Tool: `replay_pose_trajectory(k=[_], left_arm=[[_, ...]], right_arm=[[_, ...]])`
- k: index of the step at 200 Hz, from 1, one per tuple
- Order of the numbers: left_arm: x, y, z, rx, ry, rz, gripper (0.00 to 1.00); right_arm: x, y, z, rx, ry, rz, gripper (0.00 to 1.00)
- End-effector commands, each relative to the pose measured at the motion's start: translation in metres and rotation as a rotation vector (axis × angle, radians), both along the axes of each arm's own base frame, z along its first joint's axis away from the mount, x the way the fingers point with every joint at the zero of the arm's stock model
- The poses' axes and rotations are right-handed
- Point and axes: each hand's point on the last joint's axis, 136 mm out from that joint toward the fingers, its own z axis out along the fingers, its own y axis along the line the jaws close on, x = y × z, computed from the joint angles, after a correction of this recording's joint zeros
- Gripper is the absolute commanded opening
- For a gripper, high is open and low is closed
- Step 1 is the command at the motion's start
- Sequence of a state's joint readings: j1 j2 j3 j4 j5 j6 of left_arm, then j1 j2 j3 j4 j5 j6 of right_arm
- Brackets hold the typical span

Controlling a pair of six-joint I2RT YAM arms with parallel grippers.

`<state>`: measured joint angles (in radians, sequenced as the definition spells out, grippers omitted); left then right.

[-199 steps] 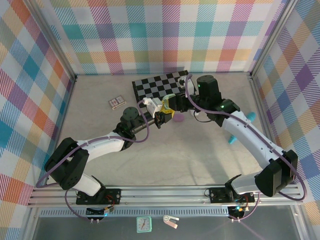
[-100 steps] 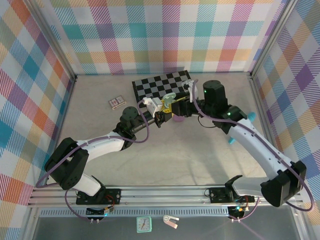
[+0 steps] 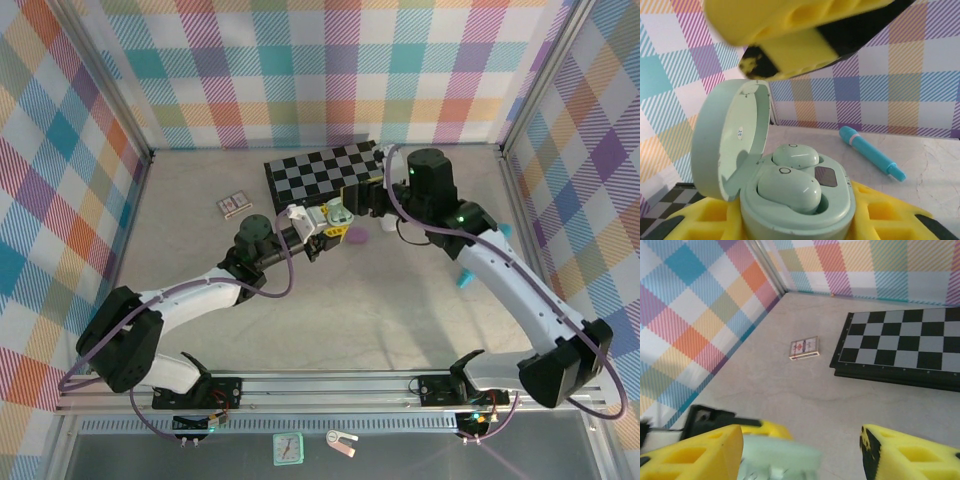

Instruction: Insert wireless bluetooth earbuds into charging case

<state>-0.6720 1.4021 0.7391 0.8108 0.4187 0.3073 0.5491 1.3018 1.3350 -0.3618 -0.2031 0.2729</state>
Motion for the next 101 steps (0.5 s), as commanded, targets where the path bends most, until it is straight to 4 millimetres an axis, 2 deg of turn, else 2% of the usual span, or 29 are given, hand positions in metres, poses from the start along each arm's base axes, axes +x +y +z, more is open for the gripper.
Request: replay_pose_trajectory(k=[1, 45, 79, 101], left_arm=[[-0.011, 0.002, 0.007, 0.016, -0.061, -0.029, 0.31], [0.0, 0.008, 0.015, -0.018, -0.03, 0.041, 0.31], [0.007, 0.01, 0.017, -0.048, -0.006, 0.066, 0.31], [0.002, 0.01, 0.023, -0.079, -0.013, 0.04, 0.31]], right_arm=[[0.004, 0.0, -0.008, -0.03, 0.055, -0.021, 0.65], [-0.004, 0.003, -0.02, -0.028, 0.088, 0.015, 0.66], [-0.013, -0.003, -0.012, 0.026, 0.081, 0.004, 0.67], [-0.021, -0.003, 0.002, 0.185, 0.132, 0.052, 0.7]])
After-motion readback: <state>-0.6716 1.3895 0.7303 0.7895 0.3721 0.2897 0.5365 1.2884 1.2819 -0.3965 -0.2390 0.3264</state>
